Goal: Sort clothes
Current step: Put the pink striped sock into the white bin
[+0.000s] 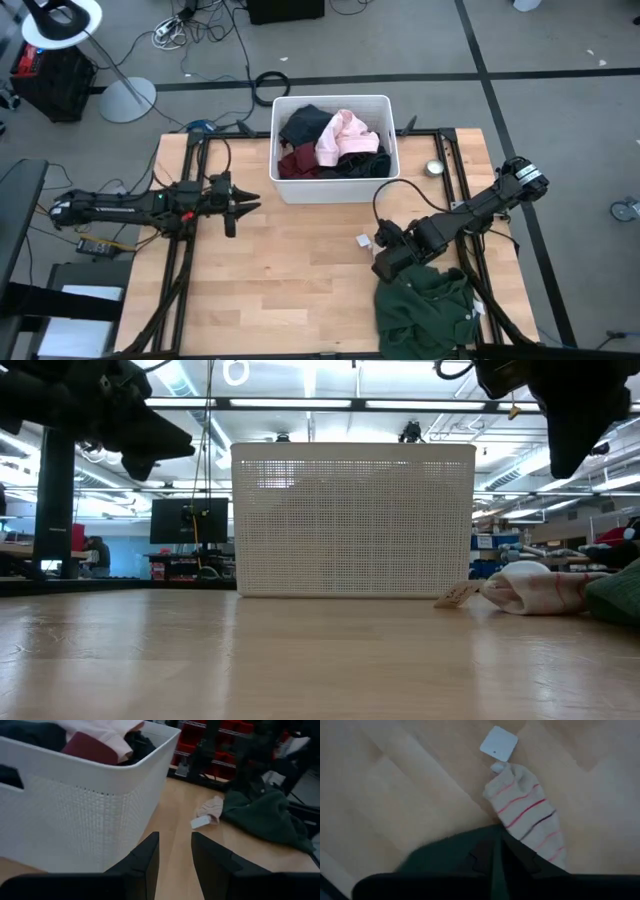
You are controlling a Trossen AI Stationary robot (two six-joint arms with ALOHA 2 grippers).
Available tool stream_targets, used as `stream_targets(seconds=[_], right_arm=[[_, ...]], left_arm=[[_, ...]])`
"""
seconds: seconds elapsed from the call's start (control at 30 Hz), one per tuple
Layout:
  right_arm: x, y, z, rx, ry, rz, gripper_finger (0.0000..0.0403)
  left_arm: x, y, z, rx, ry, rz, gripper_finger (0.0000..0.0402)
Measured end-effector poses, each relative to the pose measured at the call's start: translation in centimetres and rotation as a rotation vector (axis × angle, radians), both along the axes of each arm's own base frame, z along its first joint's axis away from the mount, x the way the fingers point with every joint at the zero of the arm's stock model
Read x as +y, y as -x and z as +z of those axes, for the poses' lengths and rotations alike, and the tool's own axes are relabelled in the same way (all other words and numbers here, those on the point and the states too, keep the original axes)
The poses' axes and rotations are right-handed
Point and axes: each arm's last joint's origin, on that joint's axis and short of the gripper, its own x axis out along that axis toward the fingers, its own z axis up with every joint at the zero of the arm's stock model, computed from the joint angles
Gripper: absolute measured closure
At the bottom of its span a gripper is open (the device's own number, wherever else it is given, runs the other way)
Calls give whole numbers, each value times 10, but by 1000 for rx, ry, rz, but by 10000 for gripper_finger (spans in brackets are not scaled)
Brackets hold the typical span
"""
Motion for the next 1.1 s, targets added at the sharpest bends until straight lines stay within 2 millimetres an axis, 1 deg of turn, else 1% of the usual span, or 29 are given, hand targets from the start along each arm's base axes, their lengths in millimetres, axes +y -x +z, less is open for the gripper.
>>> stream_targets(seconds=[0.13,0.37,0.5,0.63,0.7,0.77,0.9,1.0,1.1], right_arm=[[-6,1,-6,36,61,100,336],[-18,2,-30,68,91,159,272],[-26,-3,-49,26,91,231,241],[-36,-9,-71,-41,33,291,228],[-42,-9,-81,-66,20,277,228],[-50,-5,-91,-52,23,254,232],[-62,5,-109,-8,13,226,253],[-64,8,-116,-17,-16,222,288],[-64,9,-117,-24,-31,214,351]], left_arm=[[-12,0,-1,4,-8,15,282],[-31,2,0,-8,-26,-51,282],[-36,3,1,-17,13,-94,282],[-37,3,1,-29,41,-104,282],[-37,3,2,-37,45,-107,282],[-37,3,3,-45,58,-106,282],[-37,3,4,-57,67,-107,282],[-38,2,4,-56,66,-107,282],[-37,2,4,-56,65,-107,282]])
